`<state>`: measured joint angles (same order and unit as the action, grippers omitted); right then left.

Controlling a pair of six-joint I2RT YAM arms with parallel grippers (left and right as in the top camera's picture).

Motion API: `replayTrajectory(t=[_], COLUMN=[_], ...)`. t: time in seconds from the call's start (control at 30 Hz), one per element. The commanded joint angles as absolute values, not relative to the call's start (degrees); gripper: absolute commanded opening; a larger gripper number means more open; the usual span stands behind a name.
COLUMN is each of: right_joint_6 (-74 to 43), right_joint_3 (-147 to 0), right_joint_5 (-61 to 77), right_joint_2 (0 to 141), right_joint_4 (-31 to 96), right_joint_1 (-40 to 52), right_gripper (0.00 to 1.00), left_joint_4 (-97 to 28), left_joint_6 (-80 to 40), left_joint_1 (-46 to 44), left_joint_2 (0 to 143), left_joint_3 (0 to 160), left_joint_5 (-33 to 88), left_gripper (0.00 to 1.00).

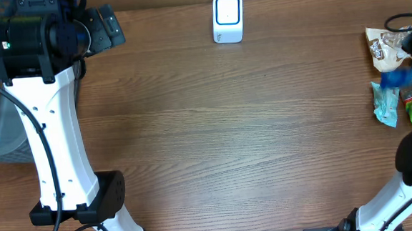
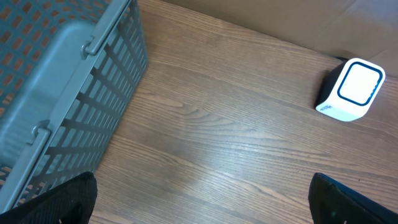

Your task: Scan the item barcode

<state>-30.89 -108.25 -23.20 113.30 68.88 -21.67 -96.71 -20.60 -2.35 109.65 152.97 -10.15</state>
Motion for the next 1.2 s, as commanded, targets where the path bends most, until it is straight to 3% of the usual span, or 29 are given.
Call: replayTrajectory(t=[0.0, 0.2, 0.43, 0.5, 0.57, 0.83, 1.17], right_joint_6=[-29.2, -23.0, -15.7, -14.5, -14.6, -15.0, -14.5], right_joint_3=[-109.2, -111.6, -112.4, -112.4, -112.4, -112.4, -112.4], right_joint_5=[-18.0, -8.3, 6.8, 8.8, 8.9, 9.1, 7.6], right_joint_2=[110.9, 105.0, 88.9, 83.8, 79.2, 65.9, 60.9], right_joint_4=[68.9, 69.1, 68.8, 69.2, 70.7, 77.4, 80.0], right_joint_1=[-22.7, -20.4, -15.6, -14.2, -13.3, -12.8, -12.8], right_gripper=[0.62, 0.62, 0.63, 0.72, 1.0, 1.0, 1.0], left_joint_4=[-96.8, -96.8, -96.8, -96.8, -96.8, -96.8, -96.8], left_joint_6=[-20.1, -20.1, -20.1, -20.1, -20.1, -20.2, -20.1], left_joint_1=[-2.3, -2.3, -2.3, -2.3, -2.3, -2.3, -2.3], left_joint_2=[109.4, 109.4, 109.4, 109.4, 109.4, 109.4, 109.4], left_joint_3=[153.0, 153.0, 153.0, 153.0, 153.0, 153.0, 153.0], left_joint_5=[-10.9, -10.9, -10.9, -10.9, -10.9, -10.9, -10.9], left_gripper=[1.0, 1.0, 1.0, 1.0, 1.0, 1.0, 1.0])
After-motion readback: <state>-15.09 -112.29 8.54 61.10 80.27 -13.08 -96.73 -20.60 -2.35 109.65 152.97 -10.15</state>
